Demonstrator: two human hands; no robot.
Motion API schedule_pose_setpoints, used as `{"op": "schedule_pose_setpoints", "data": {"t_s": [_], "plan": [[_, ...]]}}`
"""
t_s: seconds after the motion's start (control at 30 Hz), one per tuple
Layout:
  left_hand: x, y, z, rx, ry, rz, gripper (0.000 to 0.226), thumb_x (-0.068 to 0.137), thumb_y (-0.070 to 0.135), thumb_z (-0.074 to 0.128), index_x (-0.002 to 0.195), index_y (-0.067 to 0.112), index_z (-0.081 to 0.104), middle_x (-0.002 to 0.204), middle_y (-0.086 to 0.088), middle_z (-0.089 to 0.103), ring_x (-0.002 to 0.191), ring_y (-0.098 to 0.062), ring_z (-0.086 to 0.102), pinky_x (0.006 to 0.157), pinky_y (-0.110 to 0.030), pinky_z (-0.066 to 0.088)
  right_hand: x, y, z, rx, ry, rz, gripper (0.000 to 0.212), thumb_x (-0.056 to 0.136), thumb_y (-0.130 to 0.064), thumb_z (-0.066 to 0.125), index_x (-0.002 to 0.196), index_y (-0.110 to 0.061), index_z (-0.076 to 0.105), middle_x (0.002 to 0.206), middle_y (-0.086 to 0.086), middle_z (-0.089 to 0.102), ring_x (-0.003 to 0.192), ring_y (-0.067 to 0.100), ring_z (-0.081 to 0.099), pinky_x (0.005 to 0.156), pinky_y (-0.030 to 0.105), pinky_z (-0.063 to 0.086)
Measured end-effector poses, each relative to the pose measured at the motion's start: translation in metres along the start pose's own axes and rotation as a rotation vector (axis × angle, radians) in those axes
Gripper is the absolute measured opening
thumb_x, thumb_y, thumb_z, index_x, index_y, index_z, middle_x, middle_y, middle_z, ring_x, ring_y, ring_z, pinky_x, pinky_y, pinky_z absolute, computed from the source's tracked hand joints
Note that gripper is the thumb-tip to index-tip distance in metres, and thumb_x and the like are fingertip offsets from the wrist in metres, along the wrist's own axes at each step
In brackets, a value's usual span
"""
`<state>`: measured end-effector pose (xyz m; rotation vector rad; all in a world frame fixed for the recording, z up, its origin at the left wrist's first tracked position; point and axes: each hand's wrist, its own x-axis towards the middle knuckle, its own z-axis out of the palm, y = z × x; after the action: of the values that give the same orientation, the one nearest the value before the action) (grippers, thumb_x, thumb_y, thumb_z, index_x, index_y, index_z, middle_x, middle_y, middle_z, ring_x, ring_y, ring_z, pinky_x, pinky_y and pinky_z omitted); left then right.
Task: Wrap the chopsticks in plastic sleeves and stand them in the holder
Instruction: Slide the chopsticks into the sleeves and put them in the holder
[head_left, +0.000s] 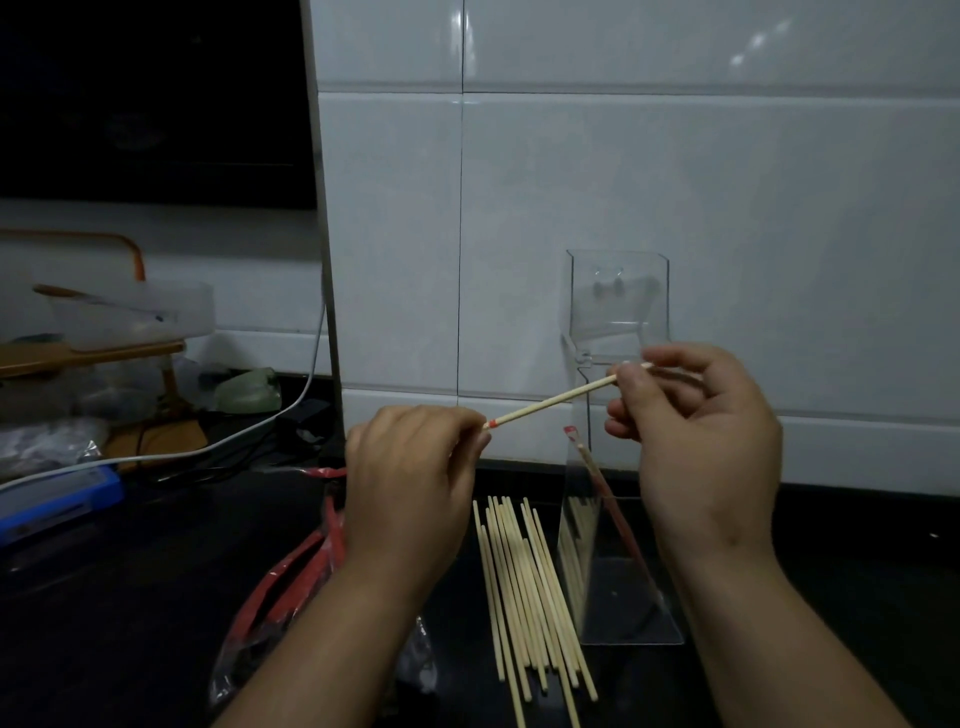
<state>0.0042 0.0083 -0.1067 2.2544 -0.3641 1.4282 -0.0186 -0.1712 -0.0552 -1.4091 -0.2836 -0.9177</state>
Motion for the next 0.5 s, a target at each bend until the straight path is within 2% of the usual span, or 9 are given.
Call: {"op": "schedule_pose_setpoints", "data": {"t_s": [0.13, 0.23, 0.3, 0.5], "plan": [[-0.0002, 0.0016, -0.0006, -0.020, 0.022, 0.036, 0.019, 0.091, 0.037, 0.055, 0.094, 0.025, 0.069, 0.083, 0.012, 0.066, 0.081, -0.012, 0.053, 0.071, -0.028, 0.026, -0.0034, 0.0044, 0.0012, -0.176, -0.091, -0.057, 0.013, 0.091, -0.018, 0.067, 0.102, -0.020, 0.073, 0.090, -0.008, 0.071, 0.086, 0.006, 0.067, 0.074, 0.022, 0.057], [-0.0006, 0.0019, -0.0010, -0.033, 0.048, 0.054, 0.019, 0.092, 0.037, 0.056, 0.095, 0.024, 0.070, 0.084, 0.011, 0.066, 0.081, -0.014, 0.054, 0.070, -0.030, 0.028, -0.0028, 0.0037, 0.0003, -0.160, -0.065, -0.057, 0.011, 0.089, -0.020, 0.068, 0.099, -0.025, 0.069, 0.089, -0.009, 0.068, 0.083, 0.006, 0.065, 0.073, 0.016, 0.054], [-0.0008, 0.0018, -0.0008, -0.037, 0.055, 0.074, 0.021, 0.092, 0.037, 0.056, 0.097, 0.024, 0.071, 0.085, 0.010, 0.067, 0.080, -0.014, 0.054, 0.070, -0.030, 0.028, -0.0027, 0.0027, -0.0002, -0.167, -0.057, -0.058, 0.006, 0.089, -0.022, 0.069, 0.093, -0.026, 0.067, 0.085, -0.007, 0.067, 0.080, 0.009, 0.064, 0.070, 0.017, 0.054], [-0.0026, 0.0000, 0.0008, -0.194, 0.019, 0.093, 0.025, 0.095, 0.028, 0.053, 0.105, 0.014, 0.071, 0.091, 0.003, 0.067, 0.080, -0.014, 0.059, 0.067, -0.033, 0.048, -0.0011, 0.0038, -0.0005, -0.164, -0.044, -0.034, 0.004, 0.088, -0.020, 0.071, 0.087, -0.023, 0.069, 0.079, -0.004, 0.068, 0.075, 0.014, 0.063, 0.064, 0.017, 0.054]]}}
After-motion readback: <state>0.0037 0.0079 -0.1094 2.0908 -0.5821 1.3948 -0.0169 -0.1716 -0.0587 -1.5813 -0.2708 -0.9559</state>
